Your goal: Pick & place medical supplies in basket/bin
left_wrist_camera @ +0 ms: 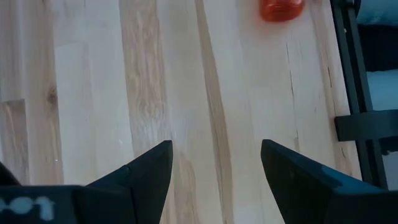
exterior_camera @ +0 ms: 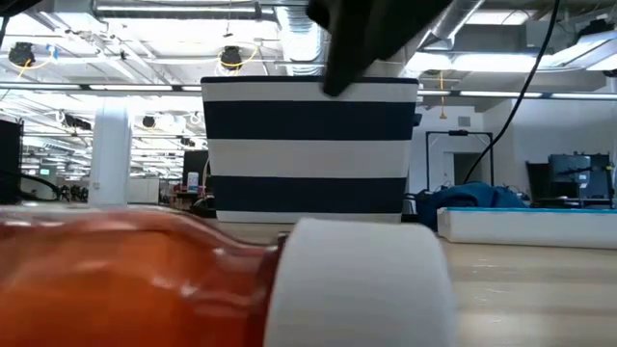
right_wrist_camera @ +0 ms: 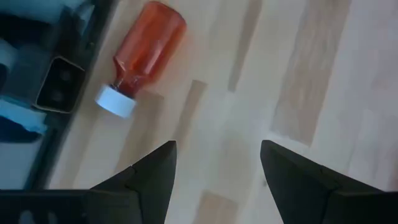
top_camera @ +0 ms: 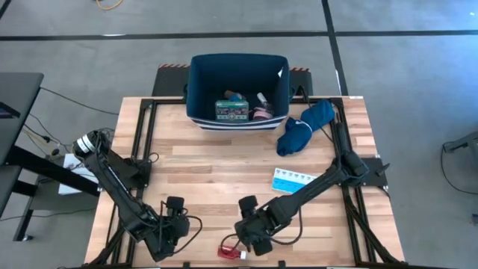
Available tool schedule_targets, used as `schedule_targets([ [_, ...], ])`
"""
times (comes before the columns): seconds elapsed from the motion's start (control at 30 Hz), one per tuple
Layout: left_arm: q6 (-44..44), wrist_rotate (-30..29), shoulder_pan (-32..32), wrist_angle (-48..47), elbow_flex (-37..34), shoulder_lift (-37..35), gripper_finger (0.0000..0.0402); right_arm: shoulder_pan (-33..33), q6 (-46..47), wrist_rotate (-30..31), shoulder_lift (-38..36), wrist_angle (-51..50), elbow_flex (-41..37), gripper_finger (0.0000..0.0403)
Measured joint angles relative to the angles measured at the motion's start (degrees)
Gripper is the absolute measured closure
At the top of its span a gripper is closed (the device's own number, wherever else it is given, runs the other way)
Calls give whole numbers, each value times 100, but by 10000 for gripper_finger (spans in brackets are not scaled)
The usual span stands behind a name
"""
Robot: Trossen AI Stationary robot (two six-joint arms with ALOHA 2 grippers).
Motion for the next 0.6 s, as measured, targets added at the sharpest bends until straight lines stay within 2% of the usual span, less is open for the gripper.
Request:
schedule_targets([
  [0.03,6,1,0,3,0,0,165,2,6,19,-14,-33,-35,177],
  [0.27,7,-25,2,50,0,0,165,-101,619,-246,-25,1414,-11,177],
  [0.43,25,-31,-11,43,0,0,165,-73,481,-279,240,1823,-48,177],
  [0.5,25,-29,-11,36,0,0,165,-75,456,-476,417,2413,4,177],
  [0.6,41,-33,-13,46,0,0,165,-75,412,-741,489,2329,-30,177],
])
